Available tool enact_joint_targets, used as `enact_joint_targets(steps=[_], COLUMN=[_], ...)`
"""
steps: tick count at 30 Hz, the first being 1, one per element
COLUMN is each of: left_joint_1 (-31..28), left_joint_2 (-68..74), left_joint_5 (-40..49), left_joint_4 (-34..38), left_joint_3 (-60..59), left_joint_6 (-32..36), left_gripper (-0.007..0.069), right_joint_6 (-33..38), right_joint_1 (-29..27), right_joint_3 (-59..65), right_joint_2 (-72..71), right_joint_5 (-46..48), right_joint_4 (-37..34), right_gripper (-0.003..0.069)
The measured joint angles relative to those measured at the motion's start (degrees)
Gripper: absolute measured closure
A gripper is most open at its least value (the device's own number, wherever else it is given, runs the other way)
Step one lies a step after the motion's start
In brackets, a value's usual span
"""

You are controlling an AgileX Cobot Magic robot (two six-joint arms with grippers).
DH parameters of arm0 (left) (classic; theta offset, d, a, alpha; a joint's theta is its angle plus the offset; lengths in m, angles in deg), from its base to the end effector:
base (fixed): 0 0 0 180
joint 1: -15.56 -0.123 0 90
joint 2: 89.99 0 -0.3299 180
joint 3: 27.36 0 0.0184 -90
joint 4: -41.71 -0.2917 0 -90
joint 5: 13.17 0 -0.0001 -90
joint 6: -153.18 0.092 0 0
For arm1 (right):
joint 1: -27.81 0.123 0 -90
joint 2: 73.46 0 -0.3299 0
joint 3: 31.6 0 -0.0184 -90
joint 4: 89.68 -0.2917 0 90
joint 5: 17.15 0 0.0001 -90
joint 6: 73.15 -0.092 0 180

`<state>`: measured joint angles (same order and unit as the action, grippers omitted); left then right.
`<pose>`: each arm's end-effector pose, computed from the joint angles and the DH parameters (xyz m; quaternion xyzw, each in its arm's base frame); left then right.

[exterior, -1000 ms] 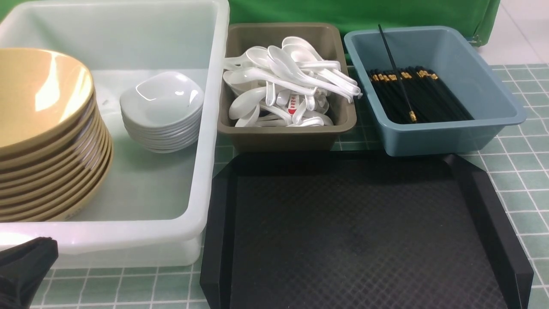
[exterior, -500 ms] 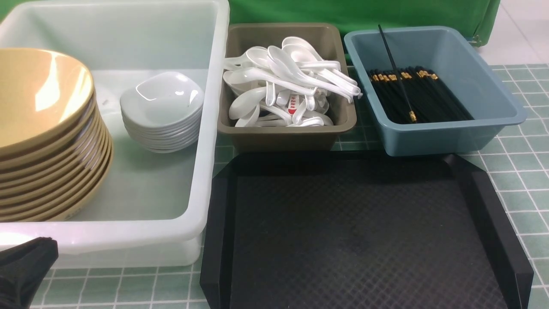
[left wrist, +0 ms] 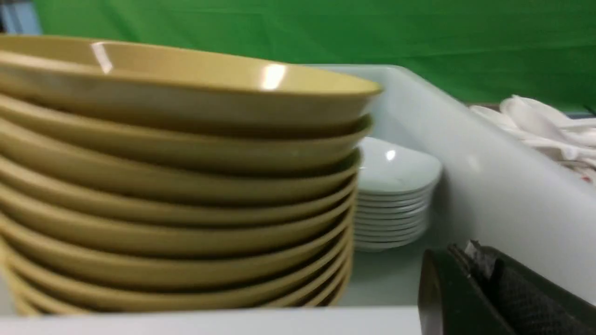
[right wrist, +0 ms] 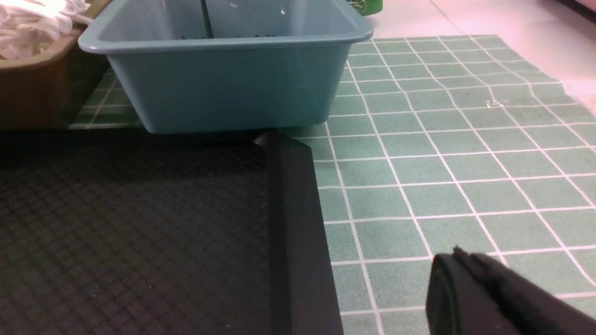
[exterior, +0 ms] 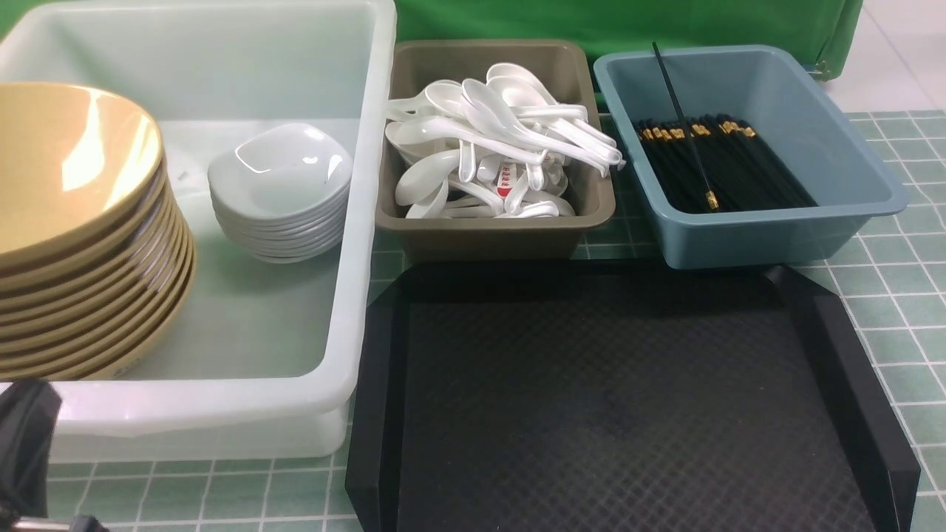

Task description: On blue table put chopsticks spoon bowls plates into blue grey white boxes.

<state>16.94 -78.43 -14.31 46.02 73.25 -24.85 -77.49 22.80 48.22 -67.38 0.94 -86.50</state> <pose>0.0607 -0.0013 0.2029 -0.0064 0.7059 -0.0225 0.7079 0.0505 -0.0060 0.1749 0.0488 0.7863 -0.0266 0.6153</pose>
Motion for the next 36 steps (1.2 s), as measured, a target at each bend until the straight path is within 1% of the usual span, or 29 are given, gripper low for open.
enact_joint_targets(steps=[2, 3, 5, 10, 18, 36], left_joint_1=[-1.2, -2.2, -2.5, -2.5, -2.5, -2.5], left_joint_2=[-1.8, -4.1, -5.1, -5.5, -5.6, -5.6], left_joint_5=[1.1, 4.5, 8.1, 18.1, 19.1, 19.2], left_joint_4=[-0.7, -2.0, -2.7, -2.9, -1.1, -0.9], left_joint_3=[-0.3, -0.4, -0.4, -0.4, -0.4, -0.4], left_joint_6=[-0.9, -2.5, -3.2, -3.3, -3.2, -2.8], left_gripper=[0.0636, 0.0636, 0.0636, 0.0636, 0.0636, 0.0636], right_joint_6=[0.0, 0.0, 0.0, 0.0, 0.0, 0.0], right_joint_1=[0.0, 0.0, 0.0, 0.0, 0.0, 0.0], right_joint_3=[0.0, 0.0, 0.0, 0.0, -0.1, -0.1], right_joint_2=[0.0, 0.0, 0.0, 0.0, 0.0, 0.0], right_joint_5=[0.0, 0.0, 0.0, 0.1, 0.2, 0.2], right_joint_4=[0.0, 0.0, 0.0, 0.1, 0.1, 0.1], right_gripper=[0.0622, 0.0622, 0.0622, 0.0622, 0.0617, 0.0606])
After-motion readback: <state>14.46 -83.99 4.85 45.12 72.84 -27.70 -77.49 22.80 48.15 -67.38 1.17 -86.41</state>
